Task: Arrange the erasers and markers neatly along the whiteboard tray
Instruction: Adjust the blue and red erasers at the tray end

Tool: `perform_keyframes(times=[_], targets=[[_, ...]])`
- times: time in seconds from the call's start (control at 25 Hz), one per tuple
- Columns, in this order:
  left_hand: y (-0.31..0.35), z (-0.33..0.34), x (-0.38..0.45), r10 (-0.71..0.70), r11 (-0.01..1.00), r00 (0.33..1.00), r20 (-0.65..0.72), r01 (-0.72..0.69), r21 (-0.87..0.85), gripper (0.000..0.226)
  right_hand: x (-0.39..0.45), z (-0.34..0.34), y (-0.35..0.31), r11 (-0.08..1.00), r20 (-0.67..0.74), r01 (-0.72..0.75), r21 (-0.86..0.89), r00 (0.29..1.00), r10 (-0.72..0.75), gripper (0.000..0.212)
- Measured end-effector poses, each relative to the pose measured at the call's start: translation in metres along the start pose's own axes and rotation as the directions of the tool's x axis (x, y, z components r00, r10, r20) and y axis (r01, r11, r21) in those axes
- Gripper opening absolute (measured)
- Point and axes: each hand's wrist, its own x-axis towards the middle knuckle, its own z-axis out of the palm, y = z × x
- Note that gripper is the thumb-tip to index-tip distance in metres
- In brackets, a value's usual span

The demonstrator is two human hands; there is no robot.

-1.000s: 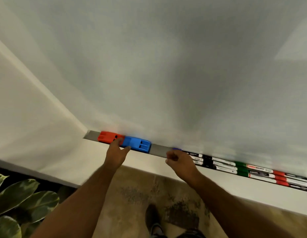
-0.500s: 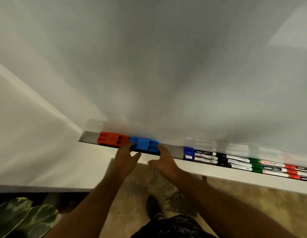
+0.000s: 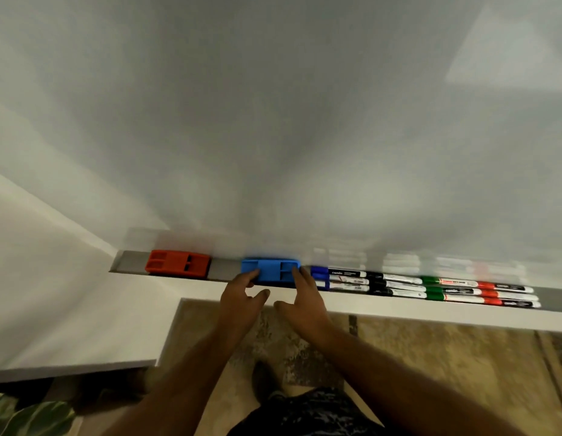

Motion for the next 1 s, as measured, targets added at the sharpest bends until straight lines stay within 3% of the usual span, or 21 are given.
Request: perform_keyframes(times=[0.4,0.48,0.6,0.72,0.84,1.0], targets=[[0.009,0.012,0.006,0.117,0.985,0.990,0.083,-0.126,0.115,0.054,-0.002,-0.011,0.017,0.980,0.032,0.046,-0.194,0.999,-0.040,0.082],[0.003,-0.008,0.010,0.152,0.983,0.988,-0.008,-0.151,0.104,0.043,-0.002,-0.010,0.007,0.964,0.012,0.087,-0.253,0.996,-0.087,0.082],[-0.019,-0.060,0.023,0.134,0.990,0.939,-0.317,-0.112,0.086,0.023,0.002,-0.001,-0.021,0.940,0.068,0.218,-0.263,0.976,-0.208,0.075],[-0.054,-0.119,0.041,0.004,0.988,0.840,-0.543,0.081,0.132,0.024,0.011,0.022,-0.056,0.948,0.226,0.270,-0.170,0.947,-0.229,0.071],[-0.083,-0.152,0.056,-0.154,0.966,0.862,-0.483,0.234,0.108,0.051,0.024,0.049,-0.085,0.979,0.329,0.200,-0.033,0.927,-0.179,0.079],[-0.099,-0.160,0.064,-0.127,0.986,0.927,-0.352,0.158,0.059,0.048,0.040,0.078,-0.112,0.988,0.379,0.150,0.039,0.913,-0.154,0.088]])
